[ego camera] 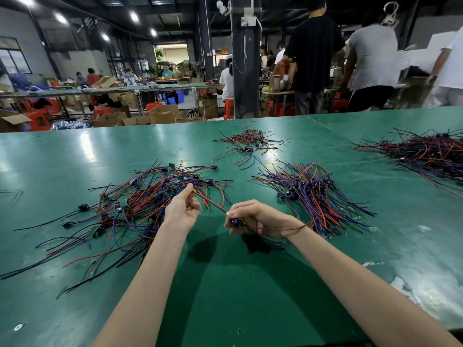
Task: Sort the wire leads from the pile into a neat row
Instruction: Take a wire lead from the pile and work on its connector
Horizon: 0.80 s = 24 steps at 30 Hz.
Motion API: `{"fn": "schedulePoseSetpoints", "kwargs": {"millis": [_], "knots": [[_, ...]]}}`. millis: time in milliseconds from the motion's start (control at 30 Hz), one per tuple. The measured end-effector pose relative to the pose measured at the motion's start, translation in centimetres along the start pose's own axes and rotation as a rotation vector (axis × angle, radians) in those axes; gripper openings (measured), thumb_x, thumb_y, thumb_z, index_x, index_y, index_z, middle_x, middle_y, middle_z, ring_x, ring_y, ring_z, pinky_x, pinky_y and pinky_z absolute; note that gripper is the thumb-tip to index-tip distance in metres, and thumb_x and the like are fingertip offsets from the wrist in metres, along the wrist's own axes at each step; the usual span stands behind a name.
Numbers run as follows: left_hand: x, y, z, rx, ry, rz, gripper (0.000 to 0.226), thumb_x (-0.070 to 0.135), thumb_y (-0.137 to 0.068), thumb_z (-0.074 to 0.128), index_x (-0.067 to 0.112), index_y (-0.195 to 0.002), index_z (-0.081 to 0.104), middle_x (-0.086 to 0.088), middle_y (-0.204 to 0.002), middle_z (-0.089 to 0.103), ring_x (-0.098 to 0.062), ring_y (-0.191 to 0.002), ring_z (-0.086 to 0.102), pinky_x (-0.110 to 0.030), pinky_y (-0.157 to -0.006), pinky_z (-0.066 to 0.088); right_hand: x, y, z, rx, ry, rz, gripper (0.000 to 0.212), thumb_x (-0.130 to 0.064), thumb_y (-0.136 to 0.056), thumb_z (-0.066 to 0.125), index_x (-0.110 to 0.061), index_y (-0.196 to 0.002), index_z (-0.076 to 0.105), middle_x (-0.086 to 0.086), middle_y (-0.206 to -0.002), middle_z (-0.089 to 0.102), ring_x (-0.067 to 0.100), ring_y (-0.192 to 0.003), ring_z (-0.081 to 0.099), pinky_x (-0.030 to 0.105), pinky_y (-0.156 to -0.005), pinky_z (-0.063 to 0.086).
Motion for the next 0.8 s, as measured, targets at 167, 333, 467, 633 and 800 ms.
{"fn": "schedulePoseSetpoints", "kwargs": {"millis": [167, 333, 467, 633, 800], "knots": [[0.2, 0.0, -0.4, 0.023, -0.035, 0.032, 0.020, 0.015, -0.084, 0.070, 0.007, -0.071, 0.057, -0.001, -0.063, 0.054, -0.008, -0.048, 0.043, -0.014, -0.040, 0.039, 0.2, -0.1, -1.1, 0.173, 0.097, -0.005, 0.023, -0.002, -0.089, 0.052, -0.004, -0.071, 0.066, 0.008, -0.066, 0.066, 0.015, -0.054, 0.061, 0.020, -0.055, 0.046], [-0.9, 0.9, 1.4, -0.118, -0.249, 0.101, 0.032, 0.035, -0.080, 0.068, 0.004, -0.085, 0.063, 0.001, -0.063, 0.064, -0.005, -0.052, 0.052, -0.015, -0.049, 0.047, -0.1, 0.0, -2.0, 0.338, 0.115, -0.053, 0.017, -0.001, -0.087, 0.056, 0.003, -0.074, 0.066, 0.007, -0.054, 0.065, 0.011, -0.043, 0.056, 0.016, -0.043, 0.040], [-3.7, 2.0, 3.6, -0.324, -0.544, 0.105, 0.019, 0.024, -0.086, 0.065, 0.005, -0.082, 0.063, 0.001, -0.064, 0.061, -0.002, -0.044, 0.050, -0.011, -0.045, 0.044, -0.1, -0.1, -2.3, 0.436, 0.057, -0.103, 0.016, 0.002, -0.085, 0.060, 0.001, -0.071, 0.066, 0.003, -0.050, 0.063, 0.007, -0.038, 0.052, 0.014, -0.040, 0.039], [-4.3, 2.5, 4.2, -0.404, -0.643, 0.240, 0.006, 0.005, -0.085, 0.067, 0.003, -0.080, 0.064, 0.002, -0.057, 0.066, -0.006, -0.046, 0.058, -0.015, -0.050, 0.050, 0.2, -0.2, -2.6, 0.482, 0.104, -0.107, 0.021, 0.002, -0.084, 0.057, -0.003, -0.066, 0.067, 0.006, -0.048, 0.062, 0.009, -0.036, 0.047, 0.015, -0.039, 0.037], [-4.0, 2.1, 3.7, -0.373, -0.710, 0.289, 0.009, 0.010, -0.081, 0.072, 0.008, -0.073, 0.067, 0.000, -0.055, 0.062, -0.011, -0.047, 0.048, -0.020, -0.053, 0.043, 0.4, -0.3, -2.7, 0.502, 0.136, -0.115, 0.022, 0.002, -0.083, 0.059, -0.004, -0.064, 0.068, 0.007, -0.049, 0.063, 0.008, -0.036, 0.047, 0.016, -0.039, 0.037]]}}
Point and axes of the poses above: each hand's wrist, its own y-axis away from the middle knuckle, its own z-axis out of the palm, x = y × z, the point moved 7 cm from there along -y, towards the middle knuckle
